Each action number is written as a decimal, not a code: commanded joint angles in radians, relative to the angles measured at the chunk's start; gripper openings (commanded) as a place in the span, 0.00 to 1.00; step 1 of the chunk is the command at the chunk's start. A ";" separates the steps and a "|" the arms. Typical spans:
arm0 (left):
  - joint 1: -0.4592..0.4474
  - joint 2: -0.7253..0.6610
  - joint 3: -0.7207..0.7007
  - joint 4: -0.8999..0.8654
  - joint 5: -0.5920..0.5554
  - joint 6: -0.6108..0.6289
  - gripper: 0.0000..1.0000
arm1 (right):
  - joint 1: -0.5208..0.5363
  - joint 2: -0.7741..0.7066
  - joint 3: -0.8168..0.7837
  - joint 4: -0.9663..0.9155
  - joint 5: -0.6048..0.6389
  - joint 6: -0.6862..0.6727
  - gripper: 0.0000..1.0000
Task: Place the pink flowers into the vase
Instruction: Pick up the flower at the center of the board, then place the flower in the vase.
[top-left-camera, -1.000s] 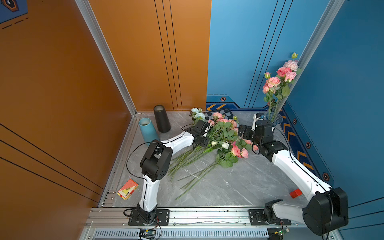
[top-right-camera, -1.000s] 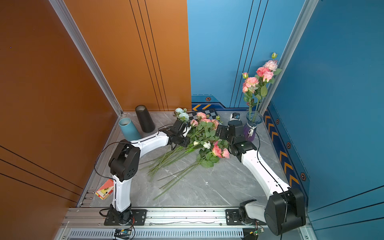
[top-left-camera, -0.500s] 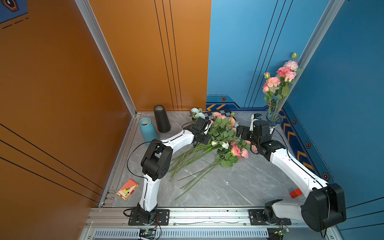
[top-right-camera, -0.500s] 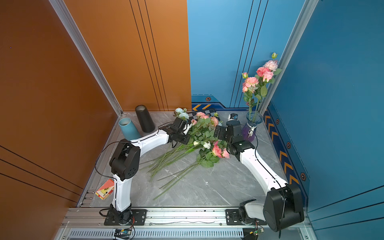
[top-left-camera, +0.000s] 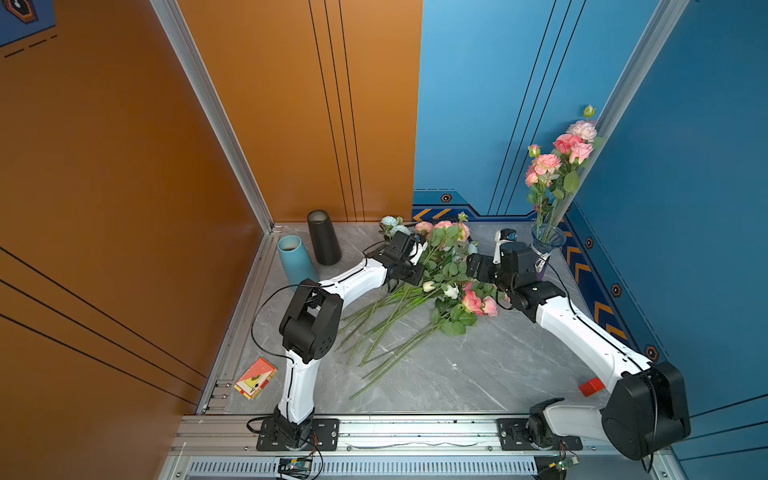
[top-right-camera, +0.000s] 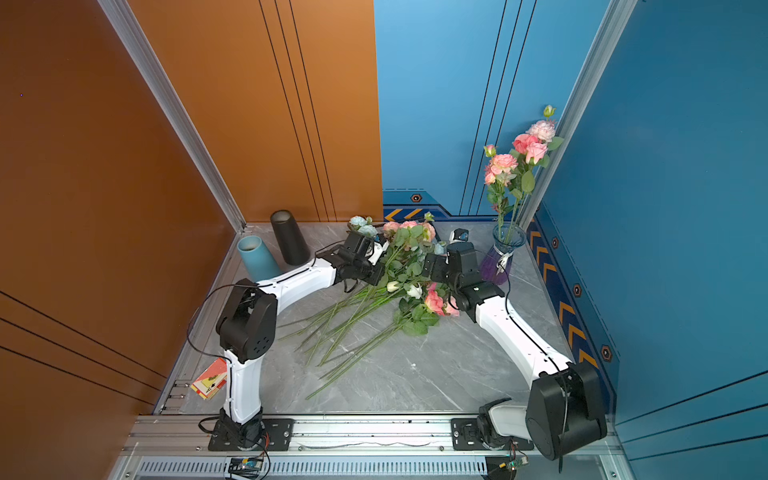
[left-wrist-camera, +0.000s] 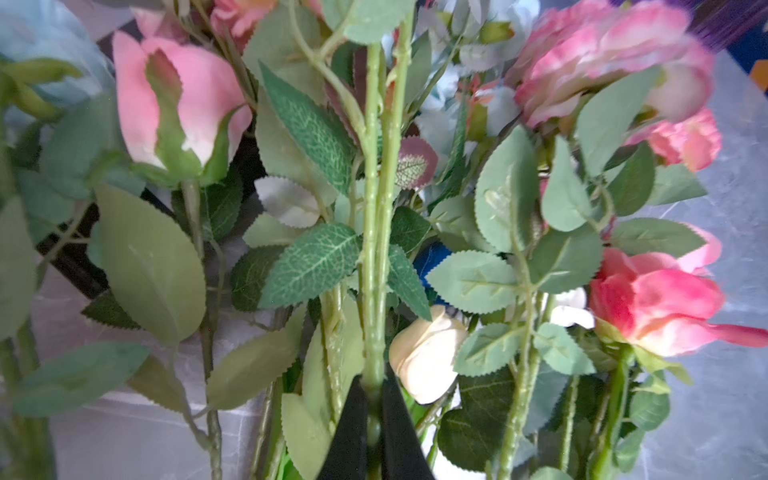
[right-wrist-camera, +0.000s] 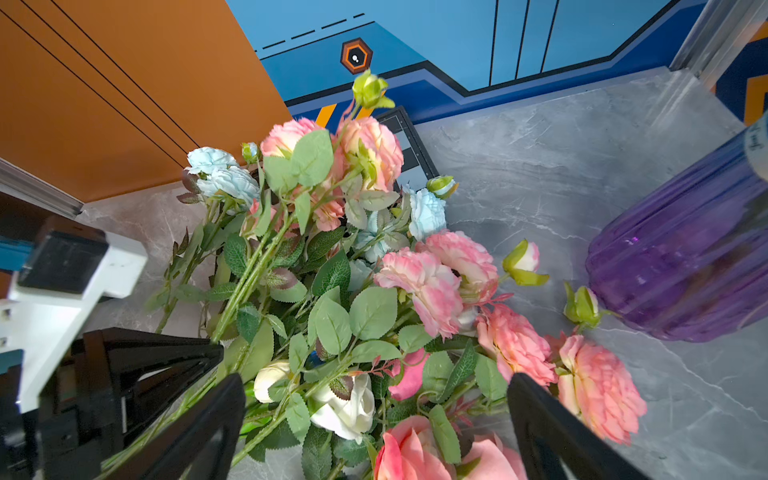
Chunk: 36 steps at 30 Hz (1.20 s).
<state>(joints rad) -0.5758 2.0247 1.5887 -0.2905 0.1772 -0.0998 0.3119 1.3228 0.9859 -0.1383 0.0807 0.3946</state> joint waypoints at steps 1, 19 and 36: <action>0.007 -0.072 -0.023 0.081 0.053 -0.013 0.00 | 0.008 0.017 -0.003 0.005 -0.015 0.015 1.00; 0.059 -0.248 -0.222 0.423 0.098 -0.108 0.00 | 0.024 0.054 0.103 -0.026 -0.085 0.042 1.00; 0.119 -0.418 -0.249 0.496 0.066 -0.100 0.00 | 0.109 0.166 0.301 -0.029 -0.112 0.052 1.00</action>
<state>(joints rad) -0.4679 1.6619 1.3590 0.1528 0.2470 -0.2035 0.4084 1.4750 1.2285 -0.1513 -0.0082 0.4278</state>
